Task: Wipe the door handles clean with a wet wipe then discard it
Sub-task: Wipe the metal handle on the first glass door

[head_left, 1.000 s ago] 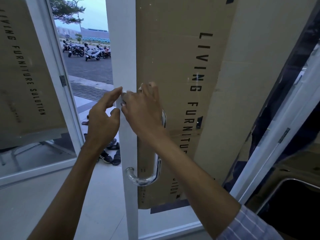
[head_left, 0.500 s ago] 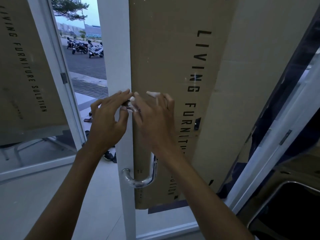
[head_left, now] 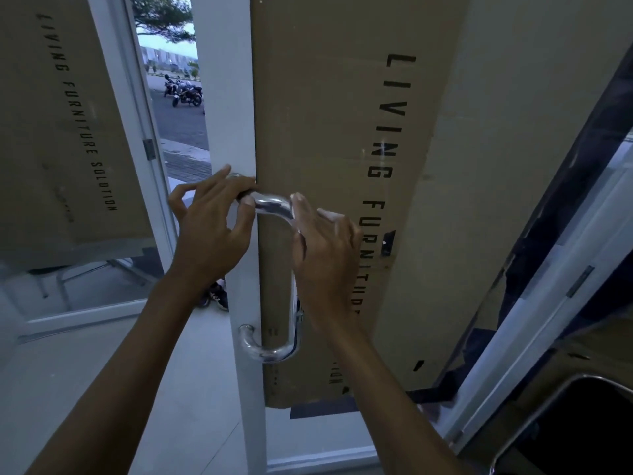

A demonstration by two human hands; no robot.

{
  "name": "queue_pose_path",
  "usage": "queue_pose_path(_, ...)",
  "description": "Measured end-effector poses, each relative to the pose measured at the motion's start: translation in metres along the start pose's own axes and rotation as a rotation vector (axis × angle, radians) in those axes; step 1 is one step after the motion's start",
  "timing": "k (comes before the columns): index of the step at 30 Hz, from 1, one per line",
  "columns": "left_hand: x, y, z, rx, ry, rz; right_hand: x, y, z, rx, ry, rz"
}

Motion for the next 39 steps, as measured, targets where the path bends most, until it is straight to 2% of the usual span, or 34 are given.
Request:
queue_pose_path(3, -0.001, 0.001, 0.000, -0.009, 0.002, 0.008, -0.003, 0.009, 0.003, -0.060, -0.048, -0.077)
queue_pose_path(6, -0.002, 0.001, 0.000, -0.009, 0.015, 0.019, 0.003, 0.001, 0.001, -0.031, -0.041, -0.067)
queue_pose_path(9, -0.003, 0.001, 0.000, -0.020, 0.028, 0.034, 0.020, -0.012, -0.010, 0.027, 0.000, 0.080)
queue_pose_path(13, 0.002, 0.003, 0.004, 0.012, 0.003, 0.018, 0.034, -0.010, -0.022, -0.006, 0.043, 0.214)
queue_pose_path(16, 0.009, 0.000, 0.003, 0.022, 0.007, -0.003, 0.021, -0.004, -0.016, -0.048, 0.073, 0.185)
queue_pose_path(21, 0.004, -0.002, 0.001, 0.018, 0.045, 0.012, 0.007, -0.002, -0.003, -0.082, 0.028, 0.019)
queue_pose_path(27, 0.001, -0.001, 0.002, 0.021, 0.033, 0.030, 0.034, -0.012, -0.018, -0.008, -0.008, 0.174)
queue_pose_path(33, 0.002, 0.001, -0.001, -0.013, 0.086, 0.037, 0.016, 0.003, -0.009, -0.135, -0.044, -0.035)
queue_pose_path(39, -0.007, 0.003, 0.001, -0.037, 0.052, 0.069, 0.016, 0.008, -0.004, -0.154, -0.106, -0.150)
Point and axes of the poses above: each hand's wrist, its own y-axis away from the middle knuckle, its own z-axis out of the back of the hand, x = y × z, the point moved 1 cm from there along -y, towards the middle knuckle, and after that the axes turned 11 degrees about -y, right-handed, at the moved point
